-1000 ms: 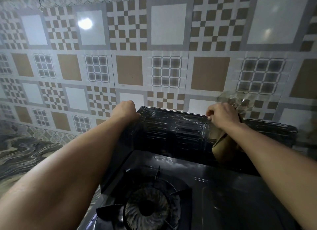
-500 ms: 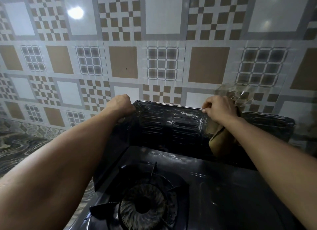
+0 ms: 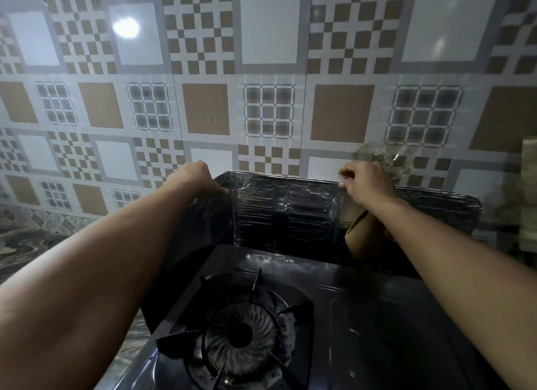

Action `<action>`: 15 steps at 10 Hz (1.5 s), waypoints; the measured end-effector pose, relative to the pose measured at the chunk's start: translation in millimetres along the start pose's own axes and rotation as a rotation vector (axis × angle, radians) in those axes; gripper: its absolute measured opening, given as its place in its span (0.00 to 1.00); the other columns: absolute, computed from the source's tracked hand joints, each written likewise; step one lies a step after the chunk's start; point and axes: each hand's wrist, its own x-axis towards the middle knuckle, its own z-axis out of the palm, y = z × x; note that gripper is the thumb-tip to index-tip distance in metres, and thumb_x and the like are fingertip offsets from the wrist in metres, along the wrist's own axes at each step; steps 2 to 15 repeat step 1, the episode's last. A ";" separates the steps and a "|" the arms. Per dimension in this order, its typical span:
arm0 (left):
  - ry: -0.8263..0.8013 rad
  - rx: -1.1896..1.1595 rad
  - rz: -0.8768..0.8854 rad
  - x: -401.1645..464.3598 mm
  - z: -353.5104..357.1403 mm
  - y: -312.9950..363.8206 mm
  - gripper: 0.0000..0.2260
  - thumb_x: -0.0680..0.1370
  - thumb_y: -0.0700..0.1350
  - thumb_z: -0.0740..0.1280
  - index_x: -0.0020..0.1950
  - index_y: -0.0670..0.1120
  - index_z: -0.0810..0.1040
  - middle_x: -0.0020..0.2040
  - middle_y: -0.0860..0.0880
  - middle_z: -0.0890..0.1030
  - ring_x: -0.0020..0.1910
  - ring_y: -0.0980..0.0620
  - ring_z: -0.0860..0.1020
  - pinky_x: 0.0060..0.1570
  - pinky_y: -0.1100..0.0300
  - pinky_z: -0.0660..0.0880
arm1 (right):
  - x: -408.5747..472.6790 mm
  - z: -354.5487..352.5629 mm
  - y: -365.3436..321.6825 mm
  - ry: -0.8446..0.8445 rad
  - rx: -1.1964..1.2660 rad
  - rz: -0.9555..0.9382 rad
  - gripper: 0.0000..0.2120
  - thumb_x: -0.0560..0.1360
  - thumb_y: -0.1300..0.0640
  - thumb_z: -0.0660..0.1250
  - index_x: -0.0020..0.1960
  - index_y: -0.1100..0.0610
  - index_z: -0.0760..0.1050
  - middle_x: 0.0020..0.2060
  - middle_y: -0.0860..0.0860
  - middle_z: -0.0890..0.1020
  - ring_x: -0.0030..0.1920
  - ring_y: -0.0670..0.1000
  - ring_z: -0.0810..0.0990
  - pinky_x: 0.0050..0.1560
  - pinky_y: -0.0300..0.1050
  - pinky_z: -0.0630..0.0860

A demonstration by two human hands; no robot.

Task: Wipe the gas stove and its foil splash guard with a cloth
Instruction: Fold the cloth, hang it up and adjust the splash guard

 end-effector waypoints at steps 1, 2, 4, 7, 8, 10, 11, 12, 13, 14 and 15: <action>-0.033 -0.006 -0.010 -5.7 -9.3 -5.9 0.27 0.65 0.64 0.74 0.39 0.40 0.72 0.42 0.43 0.78 0.40 0.46 0.76 0.40 0.56 0.75 | -8.5 -16.1 1.1 0.028 0.037 0.014 0.12 0.73 0.62 0.72 0.55 0.54 0.82 0.51 0.52 0.85 0.52 0.54 0.82 0.55 0.50 0.78; -0.033 -0.006 -0.010 -5.7 -9.3 -5.9 0.27 0.65 0.64 0.74 0.39 0.40 0.72 0.42 0.43 0.78 0.40 0.46 0.76 0.40 0.56 0.75 | -8.5 -16.1 1.1 0.028 0.037 0.014 0.12 0.73 0.62 0.72 0.55 0.54 0.82 0.51 0.52 0.85 0.52 0.54 0.82 0.55 0.50 0.78; -0.033 -0.006 -0.010 -5.7 -9.3 -5.9 0.27 0.65 0.64 0.74 0.39 0.40 0.72 0.42 0.43 0.78 0.40 0.46 0.76 0.40 0.56 0.75 | -8.5 -16.1 1.1 0.028 0.037 0.014 0.12 0.73 0.62 0.72 0.55 0.54 0.82 0.51 0.52 0.85 0.52 0.54 0.82 0.55 0.50 0.78; -0.033 -0.006 -0.010 -5.7 -9.3 -5.9 0.27 0.65 0.64 0.74 0.39 0.40 0.72 0.42 0.43 0.78 0.40 0.46 0.76 0.40 0.56 0.75 | -8.5 -16.1 1.1 0.028 0.037 0.014 0.12 0.73 0.62 0.72 0.55 0.54 0.82 0.51 0.52 0.85 0.52 0.54 0.82 0.55 0.50 0.78; -0.033 -0.006 -0.010 -5.7 -9.3 -5.9 0.27 0.65 0.64 0.74 0.39 0.40 0.72 0.42 0.43 0.78 0.40 0.46 0.76 0.40 0.56 0.75 | -8.5 -16.1 1.1 0.028 0.037 0.014 0.12 0.73 0.62 0.72 0.55 0.54 0.82 0.51 0.52 0.85 0.52 0.54 0.82 0.55 0.50 0.78; -0.033 -0.006 -0.010 -5.7 -9.3 -5.9 0.27 0.65 0.64 0.74 0.39 0.40 0.72 0.42 0.43 0.78 0.40 0.46 0.76 0.40 0.56 0.75 | -8.5 -16.1 1.1 0.028 0.037 0.014 0.12 0.73 0.62 0.72 0.55 0.54 0.82 0.51 0.52 0.85 0.52 0.54 0.82 0.55 0.50 0.78; -0.033 -0.006 -0.010 -5.7 -9.3 -5.9 0.27 0.65 0.64 0.74 0.39 0.40 0.72 0.42 0.43 0.78 0.40 0.46 0.76 0.40 0.56 0.75 | -8.5 -16.1 1.1 0.028 0.037 0.014 0.12 0.73 0.62 0.72 0.55 0.54 0.82 0.51 0.52 0.85 0.52 0.54 0.82 0.55 0.50 0.78; -0.033 -0.006 -0.010 -5.7 -9.3 -5.9 0.27 0.65 0.64 0.74 0.39 0.40 0.72 0.42 0.43 0.78 0.40 0.46 0.76 0.40 0.56 0.75 | -8.5 -16.1 1.1 0.028 0.037 0.014 0.12 0.73 0.62 0.72 0.55 0.54 0.82 0.51 0.52 0.85 0.52 0.54 0.82 0.55 0.50 0.78; -0.033 -0.006 -0.010 -5.7 -9.3 -5.9 0.27 0.65 0.64 0.74 0.39 0.40 0.72 0.42 0.43 0.78 0.40 0.46 0.76 0.40 0.56 0.75 | -8.5 -16.1 1.1 0.028 0.037 0.014 0.12 0.73 0.62 0.72 0.55 0.54 0.82 0.51 0.52 0.85 0.52 0.54 0.82 0.55 0.50 0.78; -0.033 -0.006 -0.010 -5.7 -9.3 -5.9 0.27 0.65 0.64 0.74 0.39 0.40 0.72 0.42 0.43 0.78 0.40 0.46 0.76 0.40 0.56 0.75 | -8.5 -16.1 1.1 0.028 0.037 0.014 0.12 0.73 0.62 0.72 0.55 0.54 0.82 0.51 0.52 0.85 0.52 0.54 0.82 0.55 0.50 0.78; -0.033 -0.006 -0.010 -5.7 -9.3 -5.9 0.27 0.65 0.64 0.74 0.39 0.40 0.72 0.42 0.43 0.78 0.40 0.46 0.76 0.40 0.56 0.75 | -8.5 -16.1 1.1 0.028 0.037 0.014 0.12 0.73 0.62 0.72 0.55 0.54 0.82 0.51 0.52 0.85 0.52 0.54 0.82 0.55 0.50 0.78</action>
